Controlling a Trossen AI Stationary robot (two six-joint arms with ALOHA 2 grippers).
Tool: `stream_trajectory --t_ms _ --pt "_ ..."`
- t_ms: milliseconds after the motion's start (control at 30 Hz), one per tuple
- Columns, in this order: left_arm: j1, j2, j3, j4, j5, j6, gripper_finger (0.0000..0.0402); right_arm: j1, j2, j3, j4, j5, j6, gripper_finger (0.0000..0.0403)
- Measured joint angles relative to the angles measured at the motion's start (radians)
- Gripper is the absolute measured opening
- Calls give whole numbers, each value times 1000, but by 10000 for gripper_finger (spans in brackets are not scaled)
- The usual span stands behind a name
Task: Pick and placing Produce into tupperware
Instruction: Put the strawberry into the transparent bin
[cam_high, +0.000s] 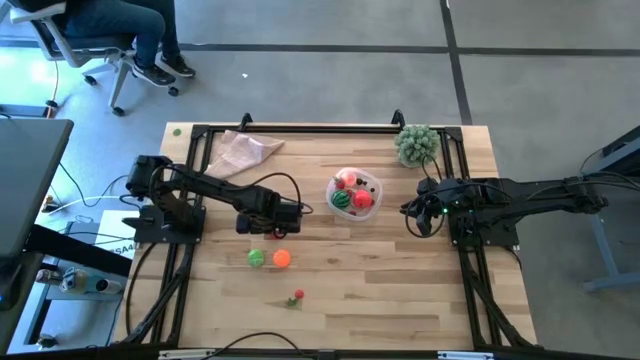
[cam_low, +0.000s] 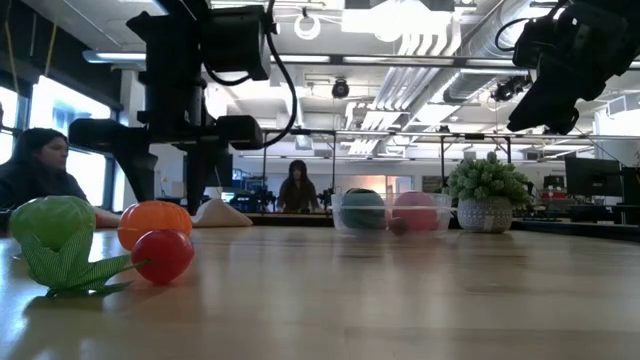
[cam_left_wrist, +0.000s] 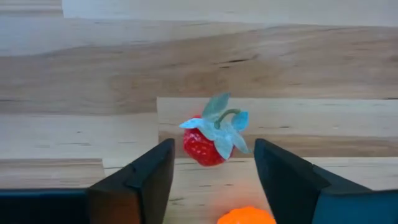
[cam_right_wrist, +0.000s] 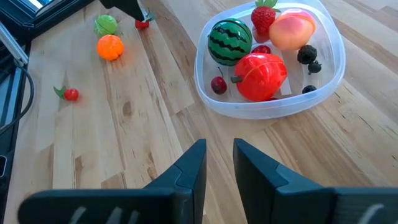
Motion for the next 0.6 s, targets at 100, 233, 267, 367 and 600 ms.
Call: stream_trajectory --t_ms 100,233,267,367,600 --pt "0 0 0 -5 -15 -7 243 0 0 0 0 0 0 71" --pt "0 0 0 -4 -19 -17 274 0 0 0 0 0 0 71" --pt "-1 6 1 0 -21 -20 279 0 0 0 0 0 0 71" --pt "-1 33 -1 6 -14 -25 285 0 0 0 0 0 0 71" --pt "-1 70 0 39 4 -29 275 0 0 0 1 0 0 71"
